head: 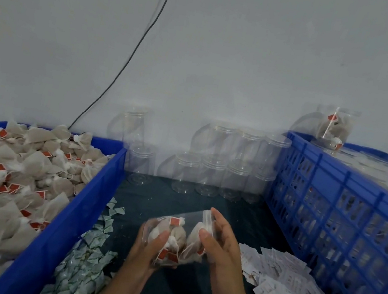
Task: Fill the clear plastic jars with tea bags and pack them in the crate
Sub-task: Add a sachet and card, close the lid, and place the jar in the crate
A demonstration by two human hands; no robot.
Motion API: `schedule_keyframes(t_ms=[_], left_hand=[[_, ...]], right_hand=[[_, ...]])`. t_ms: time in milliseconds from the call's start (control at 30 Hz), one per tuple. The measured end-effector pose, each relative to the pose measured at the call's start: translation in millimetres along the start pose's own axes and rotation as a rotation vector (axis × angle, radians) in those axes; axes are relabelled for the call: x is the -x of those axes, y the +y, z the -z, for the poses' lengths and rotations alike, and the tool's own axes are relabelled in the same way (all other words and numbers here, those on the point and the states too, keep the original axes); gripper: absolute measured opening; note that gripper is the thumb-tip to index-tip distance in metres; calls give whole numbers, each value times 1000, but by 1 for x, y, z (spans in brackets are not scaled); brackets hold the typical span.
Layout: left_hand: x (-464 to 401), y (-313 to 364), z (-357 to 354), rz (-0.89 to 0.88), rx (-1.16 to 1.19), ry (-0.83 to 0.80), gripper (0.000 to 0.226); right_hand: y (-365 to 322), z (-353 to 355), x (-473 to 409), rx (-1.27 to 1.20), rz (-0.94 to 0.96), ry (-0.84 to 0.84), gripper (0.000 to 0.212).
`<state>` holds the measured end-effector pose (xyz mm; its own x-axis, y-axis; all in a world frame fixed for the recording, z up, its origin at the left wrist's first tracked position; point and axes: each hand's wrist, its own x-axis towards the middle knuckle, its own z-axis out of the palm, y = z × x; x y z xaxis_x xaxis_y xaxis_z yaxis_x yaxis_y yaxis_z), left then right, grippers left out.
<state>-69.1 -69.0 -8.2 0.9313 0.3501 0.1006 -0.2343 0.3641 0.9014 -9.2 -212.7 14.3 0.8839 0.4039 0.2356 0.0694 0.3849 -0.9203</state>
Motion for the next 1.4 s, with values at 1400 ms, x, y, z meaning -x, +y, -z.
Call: schedule_keyframes(t_ms=[1400], left_hand=[[-194,73,-307,-541,-714,-379,54]], right_hand=[[-262,120,-212,298,192,843,88]])
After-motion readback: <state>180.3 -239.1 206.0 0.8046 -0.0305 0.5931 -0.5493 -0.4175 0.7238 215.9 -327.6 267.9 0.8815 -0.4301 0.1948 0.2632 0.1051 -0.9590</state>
